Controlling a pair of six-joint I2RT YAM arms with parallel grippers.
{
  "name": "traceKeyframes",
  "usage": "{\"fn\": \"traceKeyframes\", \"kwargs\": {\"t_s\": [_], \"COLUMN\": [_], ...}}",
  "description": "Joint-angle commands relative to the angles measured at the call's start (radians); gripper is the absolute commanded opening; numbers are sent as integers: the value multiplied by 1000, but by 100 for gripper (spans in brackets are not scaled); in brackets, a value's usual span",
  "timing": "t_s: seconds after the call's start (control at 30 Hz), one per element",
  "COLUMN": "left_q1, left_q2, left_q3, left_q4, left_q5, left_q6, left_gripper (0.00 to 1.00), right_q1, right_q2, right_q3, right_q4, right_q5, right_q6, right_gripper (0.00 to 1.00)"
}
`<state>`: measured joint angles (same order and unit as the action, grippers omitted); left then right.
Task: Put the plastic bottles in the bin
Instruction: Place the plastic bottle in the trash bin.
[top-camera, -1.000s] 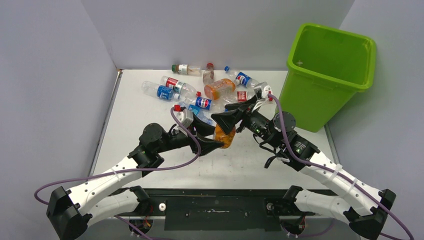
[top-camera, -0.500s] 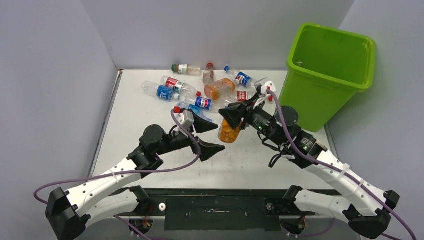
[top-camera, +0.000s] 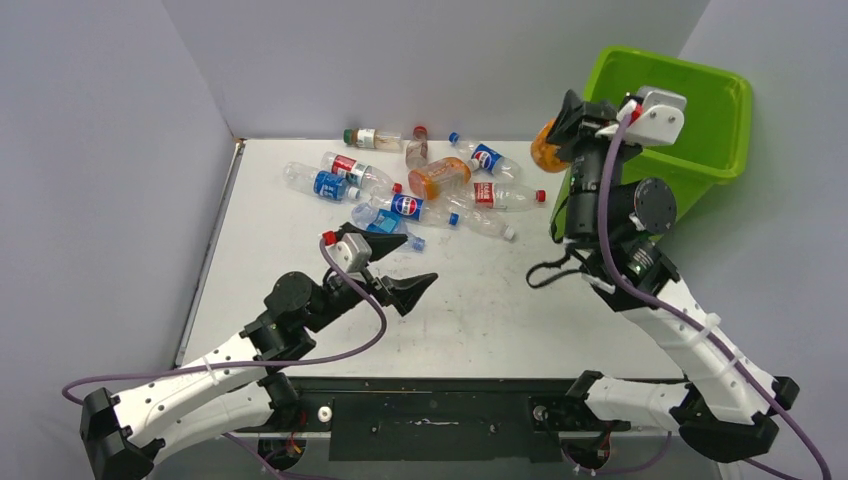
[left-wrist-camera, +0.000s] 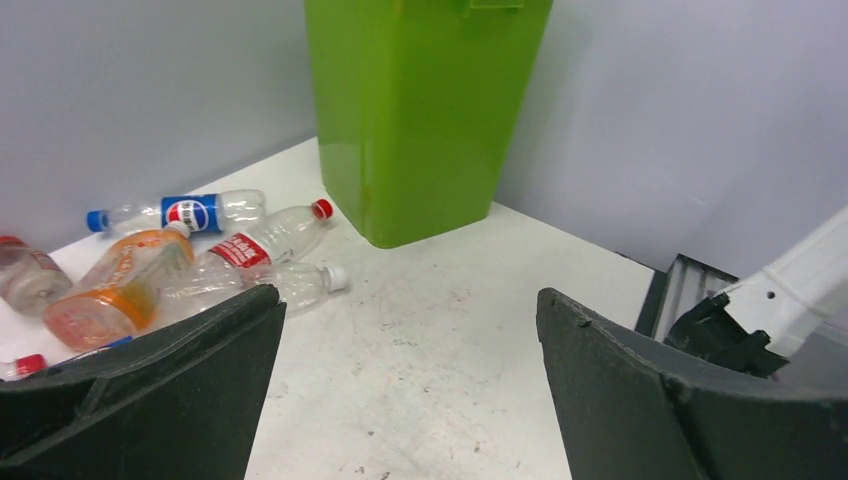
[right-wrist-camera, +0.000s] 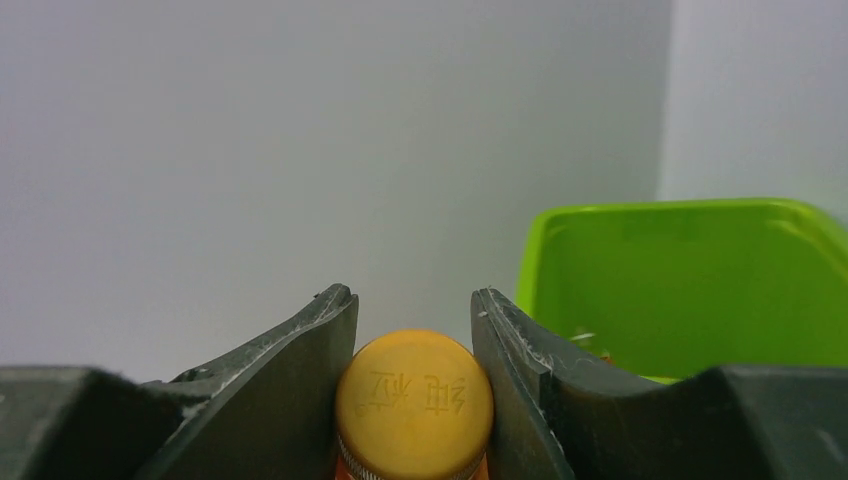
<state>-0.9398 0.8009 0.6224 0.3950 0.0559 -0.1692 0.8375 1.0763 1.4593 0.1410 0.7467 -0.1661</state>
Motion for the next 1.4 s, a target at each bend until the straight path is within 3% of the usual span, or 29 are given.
{"fn": "traceKeyframes", "kwargs": {"t_s": [0.0,0.23,0.33,0.43,0.8,1.17,1.2,1.23,1.27,1.3,1.37], "left_q1": [-24,-46,-48,-50,-54,-59,-59,-59,-59,-59,-59], "left_q2": [-27,-19,-23,-34,-15,-4,-3,-3,-4,-5,-8], "left_q3": [-2,11,10,3,2,9,10,11,13,13,12], "left_q4": [3,-22,-23,-19,-21,-30,-32,-34,-37,-39,-37], "left_q5": [-126,-158,-188,-221,-233,-224,-223,-223,-225,-230,-250], "left_q6": [71,75,73,82,81,90,90,89,89,89,87], "left_gripper": [96,96,96,96,96,96,96,96,96,96,96], "right_q1": [-166,-538,-654,-746,-808,-884,-885,-887,-887,-887,-887], "right_q2": [120,212,205,243,378,395,395,393,390,386,382], "right_q3": [111,172,96,139,181,126,120,113,106,104,122], "right_q4": [197,189,277,226,195,180,172,162,154,145,114], "right_q5": [217,118,70,38,4,-3,-9,-24,-52,-85,-116], "right_q6": [-157,130,219,296,316,386,399,411,422,432,464], "right_gripper": [5,5,5,5,5,7,11,22,38,65,82]}}
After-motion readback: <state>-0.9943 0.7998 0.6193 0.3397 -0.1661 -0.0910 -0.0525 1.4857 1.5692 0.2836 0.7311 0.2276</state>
